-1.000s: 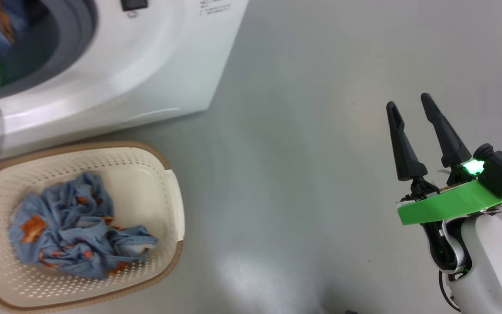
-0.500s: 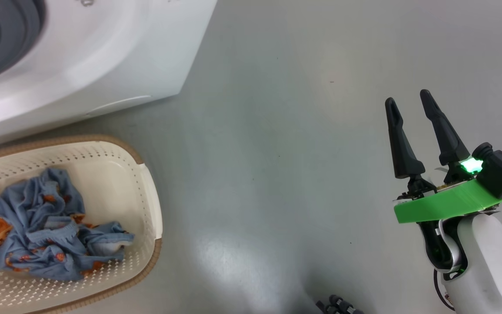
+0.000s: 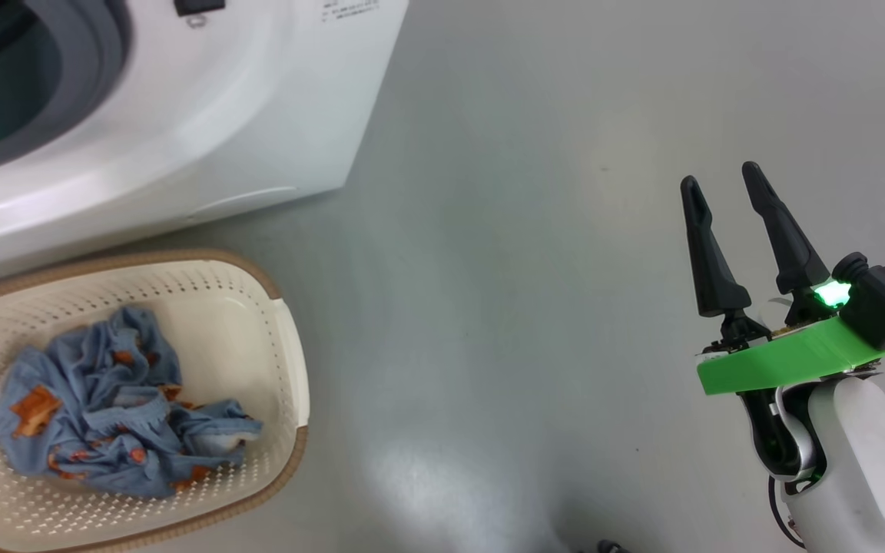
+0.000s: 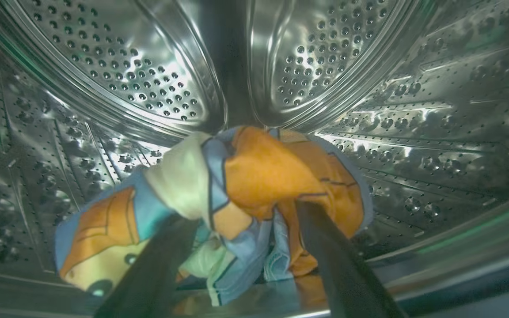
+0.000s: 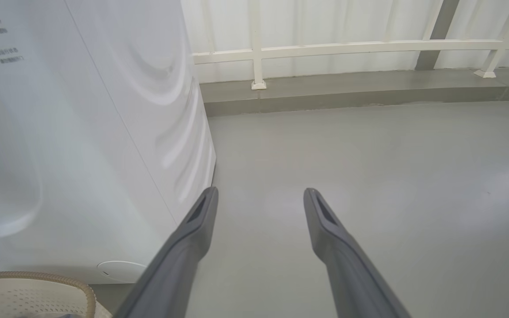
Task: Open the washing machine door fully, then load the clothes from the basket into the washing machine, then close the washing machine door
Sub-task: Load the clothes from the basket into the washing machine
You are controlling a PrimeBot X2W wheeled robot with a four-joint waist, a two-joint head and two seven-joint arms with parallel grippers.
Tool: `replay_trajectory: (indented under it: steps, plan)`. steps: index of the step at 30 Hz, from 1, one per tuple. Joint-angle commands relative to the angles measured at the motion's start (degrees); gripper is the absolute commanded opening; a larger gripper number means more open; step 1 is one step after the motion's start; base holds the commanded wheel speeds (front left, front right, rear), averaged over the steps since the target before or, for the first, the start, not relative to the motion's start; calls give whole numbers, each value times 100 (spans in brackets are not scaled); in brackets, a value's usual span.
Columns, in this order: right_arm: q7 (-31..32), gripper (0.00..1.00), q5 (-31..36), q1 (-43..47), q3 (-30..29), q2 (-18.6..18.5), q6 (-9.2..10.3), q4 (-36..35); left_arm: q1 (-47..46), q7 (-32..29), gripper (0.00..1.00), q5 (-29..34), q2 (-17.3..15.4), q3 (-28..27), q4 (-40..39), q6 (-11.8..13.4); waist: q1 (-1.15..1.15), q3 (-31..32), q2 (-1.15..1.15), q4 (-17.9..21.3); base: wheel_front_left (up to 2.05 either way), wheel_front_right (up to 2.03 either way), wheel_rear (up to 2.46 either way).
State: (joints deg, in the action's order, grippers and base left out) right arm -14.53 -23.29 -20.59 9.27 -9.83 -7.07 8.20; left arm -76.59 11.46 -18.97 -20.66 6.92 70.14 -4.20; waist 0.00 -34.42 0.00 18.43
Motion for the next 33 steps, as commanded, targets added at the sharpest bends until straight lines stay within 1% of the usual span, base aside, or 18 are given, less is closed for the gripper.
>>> replay_trajectory:
  steps: [1, 4, 13, 23, 33]
  plan:
    - [-47, 100, -26, 107, 110, -125, -42, -83, 236, 147, 100, 23, -241, -4, -149, -58, 0, 141, 0, -67, 0, 0, 0]
    - [-47, 100, -49, 112, 116, -156, -42, -46, 505, 279, 100, -39, -217, -16, -174, -140, 0, 290, 0, -142, 0, 0, 0]
    - [-47, 100, -117, 107, 194, -242, -42, 62, 1199, 349, 100, -321, -91, -150, -358, -274, 0, 701, 0, -390, 0, 0, 0]
    - [-47, 100, -216, 149, 277, -358, -42, 214, 2249, 352, 100, -488, 51, -347, -1284, -317, 0, 1225, 0, -661, 0, 0, 0]
    - [-47, 100, -299, 274, 316, -489, -42, 323, 3447, 353, 100, -490, 197, -699, -2513, -324, 0, 1695, 0, -936, 0, 0, 0]
